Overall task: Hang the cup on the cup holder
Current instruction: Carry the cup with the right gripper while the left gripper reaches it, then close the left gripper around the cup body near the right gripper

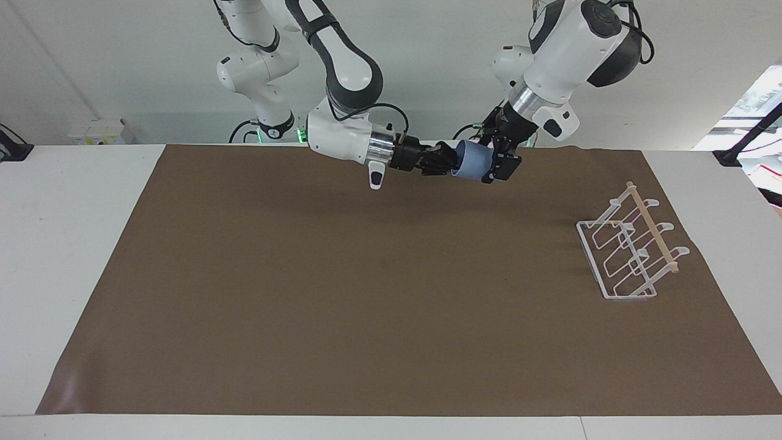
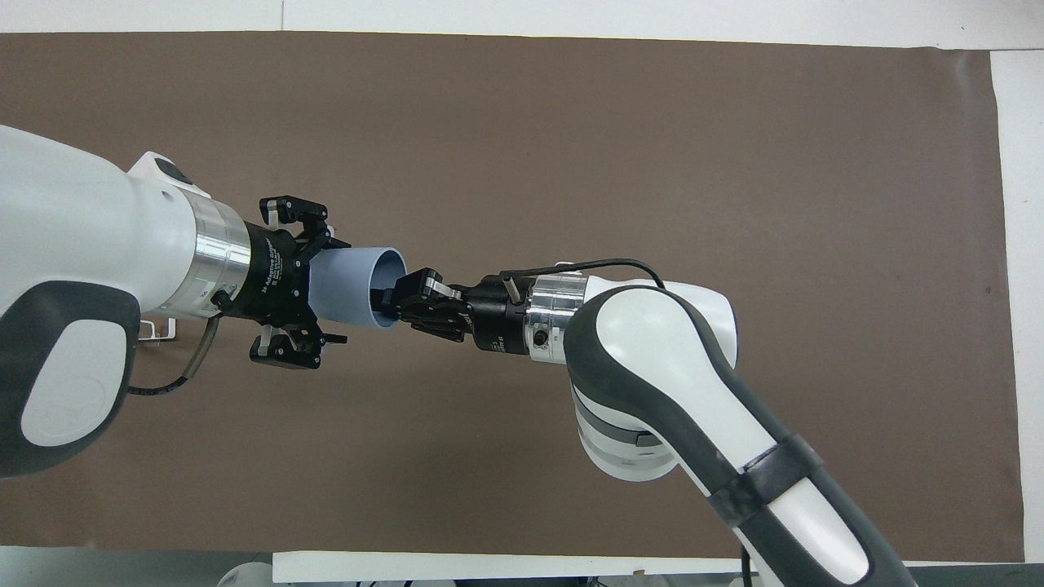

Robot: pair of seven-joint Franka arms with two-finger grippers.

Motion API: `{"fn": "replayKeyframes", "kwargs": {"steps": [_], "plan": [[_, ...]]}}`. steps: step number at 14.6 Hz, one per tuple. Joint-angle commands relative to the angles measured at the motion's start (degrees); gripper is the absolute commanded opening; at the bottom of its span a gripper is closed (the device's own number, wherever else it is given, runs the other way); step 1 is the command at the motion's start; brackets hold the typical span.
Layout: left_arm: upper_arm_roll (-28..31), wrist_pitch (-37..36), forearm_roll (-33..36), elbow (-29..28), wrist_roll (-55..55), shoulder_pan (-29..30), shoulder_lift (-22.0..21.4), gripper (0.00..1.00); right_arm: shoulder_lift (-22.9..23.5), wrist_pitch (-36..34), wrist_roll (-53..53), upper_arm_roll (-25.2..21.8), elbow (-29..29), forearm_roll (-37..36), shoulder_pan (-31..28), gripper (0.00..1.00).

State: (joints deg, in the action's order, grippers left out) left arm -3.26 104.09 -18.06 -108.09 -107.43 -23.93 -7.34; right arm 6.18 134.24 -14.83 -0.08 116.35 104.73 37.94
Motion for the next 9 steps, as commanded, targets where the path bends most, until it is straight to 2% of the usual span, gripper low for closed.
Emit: {"fn": "replayKeyframes", "kwargs": {"steps": [1, 3, 7, 9], "plan": [[0.27, 1.64, 0.22, -1.94, -0.41, -1.91, -1.45, 0.99, -0.9, 0.59, 0.06, -0.01, 0.45, 1.62, 0.03, 0.0], [0.01, 2.26, 0.22, -1.77, -0.15, -2.0, -1.36, 0.94, -0.9, 0.59, 0.15, -0.01, 0.37, 1.62, 0.03, 0.0], [-0.52, 3.14, 0.3, -2.03, 0.55, -2.96, -1.45, 0.73, -0.82, 0.59, 0.15, -0.01, 0.19, 1.62, -0.06, 0.0], [-0.61, 3.14, 0.39, -1.77, 0.56, -2.96, -1.36, 0.73, -0.73, 0.67, 0.24, -0.1, -0.16, 1.62, -0.06, 0.0]]}}
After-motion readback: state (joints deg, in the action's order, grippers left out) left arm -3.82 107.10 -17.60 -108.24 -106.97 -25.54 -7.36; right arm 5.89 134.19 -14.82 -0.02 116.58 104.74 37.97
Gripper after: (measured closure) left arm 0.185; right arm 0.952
